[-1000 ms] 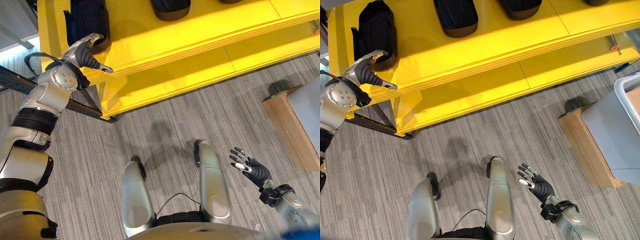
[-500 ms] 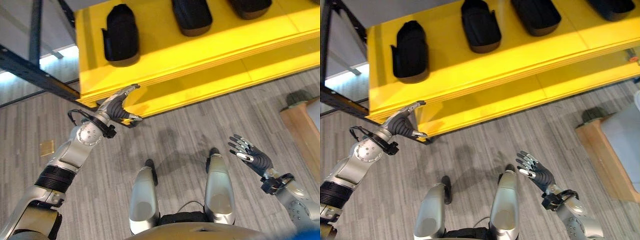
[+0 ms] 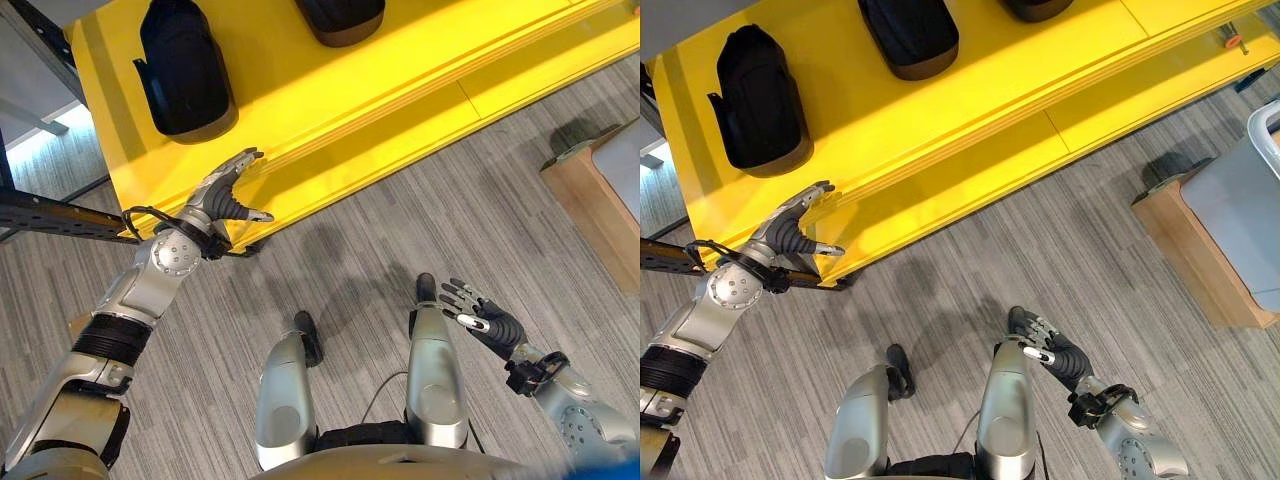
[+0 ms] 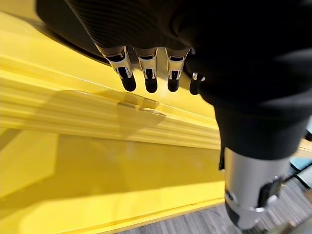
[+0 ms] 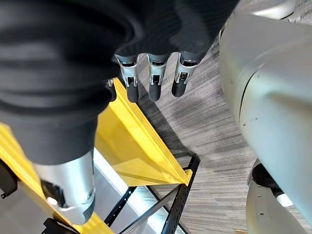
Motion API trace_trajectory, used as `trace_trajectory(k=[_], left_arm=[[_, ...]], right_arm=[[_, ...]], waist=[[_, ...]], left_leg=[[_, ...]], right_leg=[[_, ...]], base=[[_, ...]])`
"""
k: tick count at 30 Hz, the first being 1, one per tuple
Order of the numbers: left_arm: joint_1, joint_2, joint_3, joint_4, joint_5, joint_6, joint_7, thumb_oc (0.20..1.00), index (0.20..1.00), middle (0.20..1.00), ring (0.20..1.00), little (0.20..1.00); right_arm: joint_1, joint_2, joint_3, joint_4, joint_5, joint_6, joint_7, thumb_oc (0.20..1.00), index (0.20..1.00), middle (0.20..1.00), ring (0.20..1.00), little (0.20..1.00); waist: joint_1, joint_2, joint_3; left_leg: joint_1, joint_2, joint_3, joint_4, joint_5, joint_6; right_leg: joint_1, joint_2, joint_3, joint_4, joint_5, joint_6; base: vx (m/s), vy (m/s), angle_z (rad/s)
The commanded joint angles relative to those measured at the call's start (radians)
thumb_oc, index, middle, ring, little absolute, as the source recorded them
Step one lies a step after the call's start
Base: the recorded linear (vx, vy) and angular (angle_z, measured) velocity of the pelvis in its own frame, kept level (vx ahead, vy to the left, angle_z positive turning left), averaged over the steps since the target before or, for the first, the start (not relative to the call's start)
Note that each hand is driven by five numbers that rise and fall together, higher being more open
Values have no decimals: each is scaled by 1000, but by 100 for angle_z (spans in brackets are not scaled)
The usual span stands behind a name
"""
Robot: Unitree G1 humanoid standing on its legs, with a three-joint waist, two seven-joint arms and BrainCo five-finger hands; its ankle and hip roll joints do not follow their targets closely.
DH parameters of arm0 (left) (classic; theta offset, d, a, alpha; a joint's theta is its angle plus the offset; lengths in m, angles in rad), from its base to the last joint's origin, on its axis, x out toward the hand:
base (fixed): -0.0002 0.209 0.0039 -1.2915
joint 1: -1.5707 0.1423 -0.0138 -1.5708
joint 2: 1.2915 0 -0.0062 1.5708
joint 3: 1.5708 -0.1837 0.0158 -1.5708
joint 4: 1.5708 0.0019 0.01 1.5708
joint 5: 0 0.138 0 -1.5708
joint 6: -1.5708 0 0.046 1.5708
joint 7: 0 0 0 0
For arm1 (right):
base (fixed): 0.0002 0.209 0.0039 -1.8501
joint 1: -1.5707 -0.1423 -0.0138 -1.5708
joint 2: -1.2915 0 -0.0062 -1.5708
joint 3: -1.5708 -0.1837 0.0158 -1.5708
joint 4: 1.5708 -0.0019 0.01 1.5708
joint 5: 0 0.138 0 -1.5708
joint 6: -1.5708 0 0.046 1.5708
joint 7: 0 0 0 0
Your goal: Move parts from the plastic box to the shelf.
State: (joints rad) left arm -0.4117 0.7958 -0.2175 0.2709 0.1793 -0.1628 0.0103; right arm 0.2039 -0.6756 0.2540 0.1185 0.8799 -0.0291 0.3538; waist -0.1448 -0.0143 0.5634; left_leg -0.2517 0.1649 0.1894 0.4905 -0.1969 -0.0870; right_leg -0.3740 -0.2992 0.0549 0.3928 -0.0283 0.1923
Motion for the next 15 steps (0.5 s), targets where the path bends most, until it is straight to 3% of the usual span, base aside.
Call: trace_trajectory(k=[1, 6, 15], left_arm=[[-29, 91, 78, 44, 11, -26, 68, 1000, 1000, 1000, 1000, 1000], [-114, 134, 64, 112, 17, -8, 98, 1000, 1000, 1000, 1000, 1000], [-117, 158, 79, 150, 24, 5, 102, 1000, 1000, 1000, 1000, 1000]], right_arm=[[27, -19, -12, -23, 17, -32, 45, 1000, 1000, 1000, 1000, 1000], [40, -34, -25, -28, 9, -31, 54, 1000, 1000, 1000, 1000, 1000], [55, -37, -36, -23, 9, -28, 65, 1000, 1000, 1000, 1000, 1000]], waist=[[16, -63, -43], [5, -74, -43], [2, -81, -43]], left_leg=[[-73, 62, -90, -82, 128, -20], [-85, 67, -79, -71, 124, -21], [-101, 71, -75, -53, 115, -23]], right_leg=[[81, -69, -10, -58, -14, -10], [57, -69, 9, -73, 6, -4], [43, -74, 15, -77, 14, 1]], base=[[10, -3, -11], [7, 9, -11], [11, 5, -9]])
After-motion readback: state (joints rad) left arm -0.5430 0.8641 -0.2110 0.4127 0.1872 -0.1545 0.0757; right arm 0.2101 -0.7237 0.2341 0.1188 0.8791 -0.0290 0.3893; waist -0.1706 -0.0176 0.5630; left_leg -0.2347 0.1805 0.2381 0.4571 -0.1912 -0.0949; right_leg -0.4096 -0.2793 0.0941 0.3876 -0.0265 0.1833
